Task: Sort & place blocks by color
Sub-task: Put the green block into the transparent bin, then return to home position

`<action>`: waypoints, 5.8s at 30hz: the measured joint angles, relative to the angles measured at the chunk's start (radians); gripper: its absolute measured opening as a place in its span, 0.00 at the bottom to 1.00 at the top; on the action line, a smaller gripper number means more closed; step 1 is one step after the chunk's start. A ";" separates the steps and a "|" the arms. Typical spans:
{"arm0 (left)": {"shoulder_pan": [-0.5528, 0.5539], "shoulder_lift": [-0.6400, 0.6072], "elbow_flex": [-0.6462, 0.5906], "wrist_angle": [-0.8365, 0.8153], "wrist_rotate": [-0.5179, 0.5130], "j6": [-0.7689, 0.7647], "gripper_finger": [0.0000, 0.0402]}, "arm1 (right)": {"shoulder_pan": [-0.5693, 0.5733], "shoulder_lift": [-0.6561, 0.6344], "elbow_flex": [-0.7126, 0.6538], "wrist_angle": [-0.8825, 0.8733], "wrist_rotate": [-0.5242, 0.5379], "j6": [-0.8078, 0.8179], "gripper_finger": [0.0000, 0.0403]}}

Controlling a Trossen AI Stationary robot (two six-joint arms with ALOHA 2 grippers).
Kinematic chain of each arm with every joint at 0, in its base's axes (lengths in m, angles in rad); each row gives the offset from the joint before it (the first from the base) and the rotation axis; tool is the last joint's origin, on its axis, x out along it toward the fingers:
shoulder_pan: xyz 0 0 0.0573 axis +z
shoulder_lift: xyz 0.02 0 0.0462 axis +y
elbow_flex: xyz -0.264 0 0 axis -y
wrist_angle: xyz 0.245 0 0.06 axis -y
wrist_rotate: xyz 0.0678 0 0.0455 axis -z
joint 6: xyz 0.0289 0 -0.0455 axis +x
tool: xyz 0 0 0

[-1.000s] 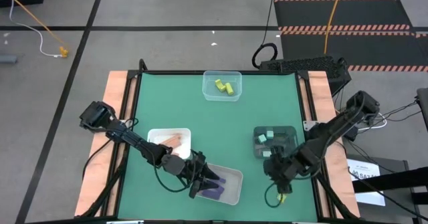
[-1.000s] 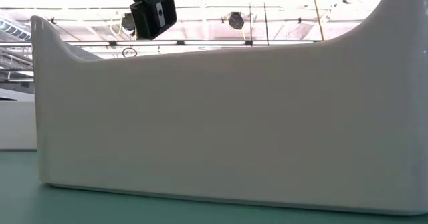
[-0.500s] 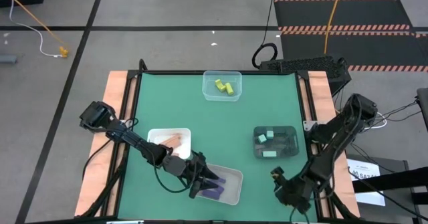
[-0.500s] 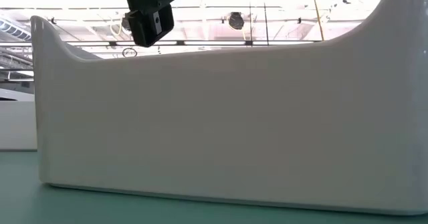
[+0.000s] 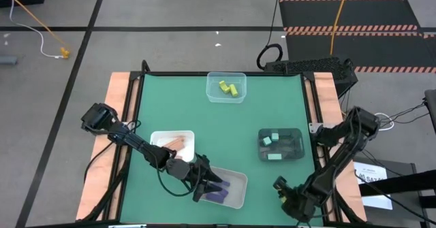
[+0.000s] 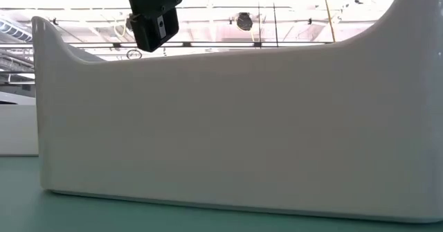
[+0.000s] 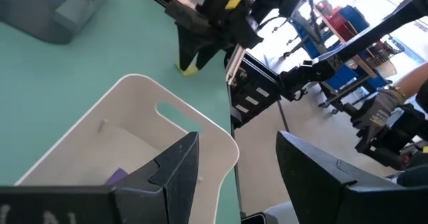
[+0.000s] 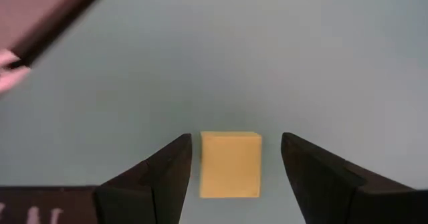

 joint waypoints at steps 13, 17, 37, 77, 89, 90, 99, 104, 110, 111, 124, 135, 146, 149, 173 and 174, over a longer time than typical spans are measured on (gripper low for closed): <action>0.000 0.000 0.000 0.001 -0.007 -0.023 0.50 | 0.004 0.053 0.002 -0.009 -0.023 0.021 0.46; 0.000 0.000 0.000 0.001 -0.007 -0.023 0.50 | 0.004 0.052 0.002 -0.042 -0.026 0.086 0.29; 0.051 0.000 0.000 0.025 -0.052 -0.041 0.50 | -0.127 -0.445 -0.002 -0.094 0.679 0.067 0.28; 0.516 0.000 0.000 0.436 -0.053 0.154 0.50 | -1.381 -0.285 0.000 0.535 0.075 -0.418 0.28; 0.565 0.000 0.000 0.434 -0.052 0.166 0.50 | -1.431 -0.051 0.000 0.806 0.023 -0.439 0.28; 0.572 0.000 0.000 0.434 -0.052 0.178 0.50 | -1.435 -0.040 0.000 0.825 0.023 -0.439 0.28; 0.701 -0.027 0.000 0.440 0.046 0.225 0.50 | -1.473 -0.018 0.000 0.861 0.023 -0.354 0.44; 0.794 -0.043 0.000 0.428 0.155 0.284 0.50 | -1.497 -0.018 0.000 0.860 0.023 -0.311 0.56; 0.890 -0.064 0.000 0.428 0.236 0.346 0.50 | -1.524 -0.037 0.000 0.850 0.026 -0.310 0.64; 0.904 -0.072 -0.001 0.414 0.246 0.352 0.50 | -1.526 -0.051 -0.001 0.853 0.026 -0.314 0.64; 1.107 -0.358 -0.003 -0.221 0.440 0.762 0.50 | -1.535 -0.310 0.000 0.622 0.057 -0.393 0.65; 1.220 -0.712 -0.005 -0.853 0.409 0.868 0.50 | -1.540 -0.422 -0.001 0.245 0.185 -0.354 0.65; 1.237 -0.902 -0.146 -0.650 0.410 0.898 0.50 | -1.541 -0.546 -0.351 0.677 0.187 -0.212 0.65; 1.237 -0.920 -0.268 -0.427 0.410 0.846 0.50 | -1.541 -0.568 -0.464 0.876 0.187 -0.254 0.65; 1.238 -0.913 -0.882 0.312 0.339 0.567 0.50 | -1.541 -0.577 -0.868 1.453 0.188 -0.018 0.65; 1.238 -0.912 -0.882 0.302 0.338 0.561 0.50 | -1.541 -0.577 -0.877 1.453 0.188 -0.008 0.65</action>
